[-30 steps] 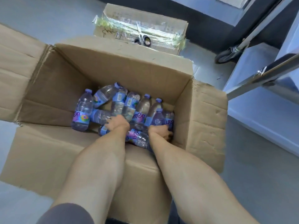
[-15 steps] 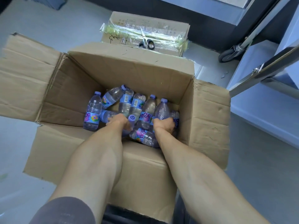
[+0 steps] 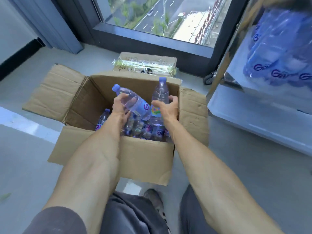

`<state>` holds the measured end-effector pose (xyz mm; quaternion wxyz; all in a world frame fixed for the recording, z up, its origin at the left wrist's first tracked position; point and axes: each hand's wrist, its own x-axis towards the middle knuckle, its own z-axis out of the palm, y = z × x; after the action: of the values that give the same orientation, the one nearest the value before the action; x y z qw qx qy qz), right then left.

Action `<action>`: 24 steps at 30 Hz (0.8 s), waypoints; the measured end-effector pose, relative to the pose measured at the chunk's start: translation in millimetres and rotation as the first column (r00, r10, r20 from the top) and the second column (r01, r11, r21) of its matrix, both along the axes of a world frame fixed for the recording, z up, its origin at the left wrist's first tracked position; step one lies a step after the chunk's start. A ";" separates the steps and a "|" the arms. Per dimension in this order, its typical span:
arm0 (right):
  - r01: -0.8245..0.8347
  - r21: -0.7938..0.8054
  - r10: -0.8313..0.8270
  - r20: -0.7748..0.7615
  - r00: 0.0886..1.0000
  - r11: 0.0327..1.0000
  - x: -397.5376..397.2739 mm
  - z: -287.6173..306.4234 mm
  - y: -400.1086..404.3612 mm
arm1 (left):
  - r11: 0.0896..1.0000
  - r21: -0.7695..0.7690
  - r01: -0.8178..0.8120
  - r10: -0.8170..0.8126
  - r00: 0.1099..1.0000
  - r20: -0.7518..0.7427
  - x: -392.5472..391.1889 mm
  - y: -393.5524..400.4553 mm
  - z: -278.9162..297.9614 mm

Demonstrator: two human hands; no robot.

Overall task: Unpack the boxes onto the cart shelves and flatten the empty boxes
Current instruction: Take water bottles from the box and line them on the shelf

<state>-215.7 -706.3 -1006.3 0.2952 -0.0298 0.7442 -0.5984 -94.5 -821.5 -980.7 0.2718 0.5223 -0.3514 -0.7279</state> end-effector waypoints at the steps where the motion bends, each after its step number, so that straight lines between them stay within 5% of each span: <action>1: 0.010 -0.089 -0.008 0.018 1.000 0.996 -2.6 20.6 14.5 | 1.000 -0.025 -0.015 0.013 0.997 -0.072 -1.0 11.7 15.5; 5: 0.098 -0.387 -0.046 0.141 0.989 0.917 -21.0 93.4 83.2 | 1.000 -0.003 0.026 -0.024 0.880 -0.474 -12.2 63.9 61.2; 9: 0.108 -0.560 -0.015 0.167 0.986 0.822 -41.0 146.9 145.4 | 0.987 0.009 0.158 -0.119 0.781 -0.614 -36.4 120.7 89.7; 17: 0.170 -0.507 -0.170 0.046 0.984 0.845 -69.1 185.0 274.9 | 0.797 -0.120 0.593 -0.524 0.577 -0.627 -105.9 242.6 139.1; 24: 0.305 -0.517 -0.300 0.096 0.949 0.800 -99.3 168.8 351.9 | 0.693 -0.026 0.720 -0.629 0.587 -0.510 -157.8 294.7 140.7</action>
<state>-314.9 -354.4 -837.5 0.1800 0.0124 0.5459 -0.8182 -252.3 -526.7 -840.0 0.0030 0.1731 -0.3756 -0.9105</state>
